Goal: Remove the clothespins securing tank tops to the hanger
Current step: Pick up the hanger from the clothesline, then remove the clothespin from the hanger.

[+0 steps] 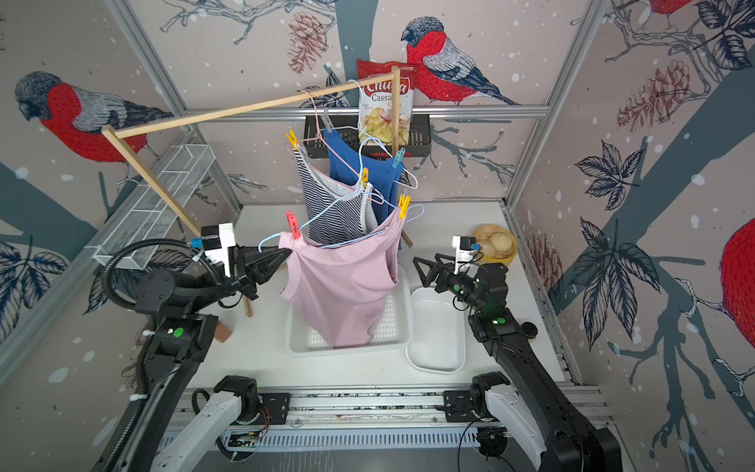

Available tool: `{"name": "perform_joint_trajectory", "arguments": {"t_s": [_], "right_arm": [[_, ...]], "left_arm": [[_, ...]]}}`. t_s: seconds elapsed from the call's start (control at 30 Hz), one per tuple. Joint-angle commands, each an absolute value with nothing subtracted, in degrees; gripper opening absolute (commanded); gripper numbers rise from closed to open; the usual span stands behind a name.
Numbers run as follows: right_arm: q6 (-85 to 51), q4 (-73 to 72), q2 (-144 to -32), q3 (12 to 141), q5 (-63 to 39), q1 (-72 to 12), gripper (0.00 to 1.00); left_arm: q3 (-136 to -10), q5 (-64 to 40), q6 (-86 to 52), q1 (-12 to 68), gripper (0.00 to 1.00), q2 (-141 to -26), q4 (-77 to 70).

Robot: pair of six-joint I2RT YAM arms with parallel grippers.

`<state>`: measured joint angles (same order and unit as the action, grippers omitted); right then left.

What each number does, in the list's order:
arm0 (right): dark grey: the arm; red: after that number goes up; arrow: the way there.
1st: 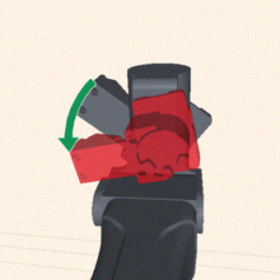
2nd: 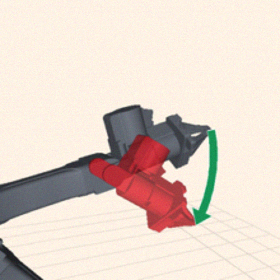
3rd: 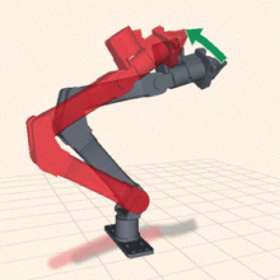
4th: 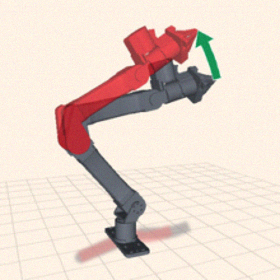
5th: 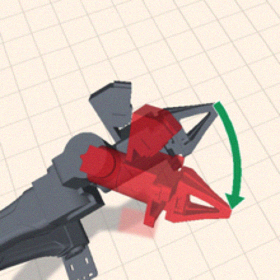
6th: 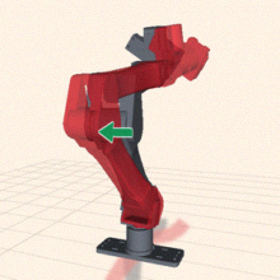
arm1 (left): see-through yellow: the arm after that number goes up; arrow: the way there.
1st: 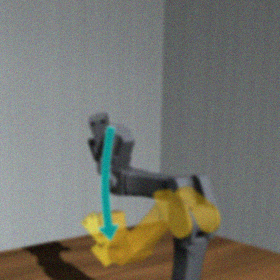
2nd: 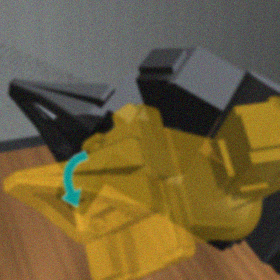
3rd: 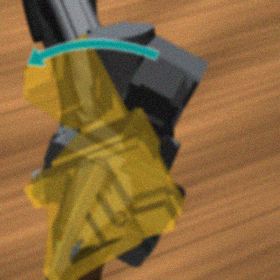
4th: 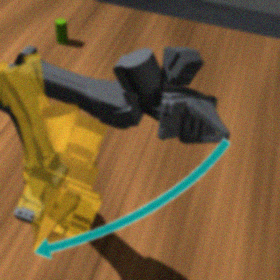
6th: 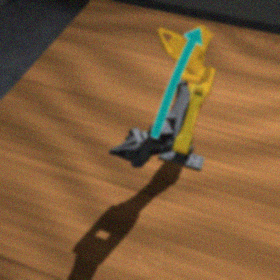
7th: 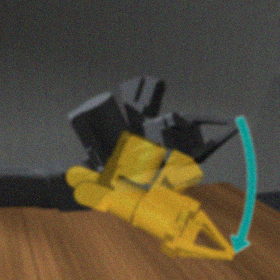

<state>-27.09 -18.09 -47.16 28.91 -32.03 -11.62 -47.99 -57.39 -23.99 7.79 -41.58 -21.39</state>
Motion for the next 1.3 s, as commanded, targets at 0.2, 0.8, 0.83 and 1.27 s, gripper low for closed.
{"name": "perform_joint_trajectory", "arguments": {"t_s": [0.2,0.8,0.83,1.27], "right_arm": [[-28.24,-23.29,-47.68,36.60,-52.91,0.85,0.95],[9.86,7.45,-67.30,66.20,-79.09,2.01,0.95],[14.18,12.37,-68.27,68.39,-79.78,2.25,0.94],[18.75,11.74,-71.63,70.44,-92.21,3.52,0.78]], "left_arm": [[-44.15,-63.81,-22.87,7.90,0.00,-40.35,-25.78],[-45.07,-66.80,-3.13,8.04,0.00,-37.51,-17.42],[-45.47,-67.18,-2.83,8.09,0.00,-37.93,-17.30],[-49.90,-70.30,-0.94,9.23,0.00,-39.84,-15.79]]}}
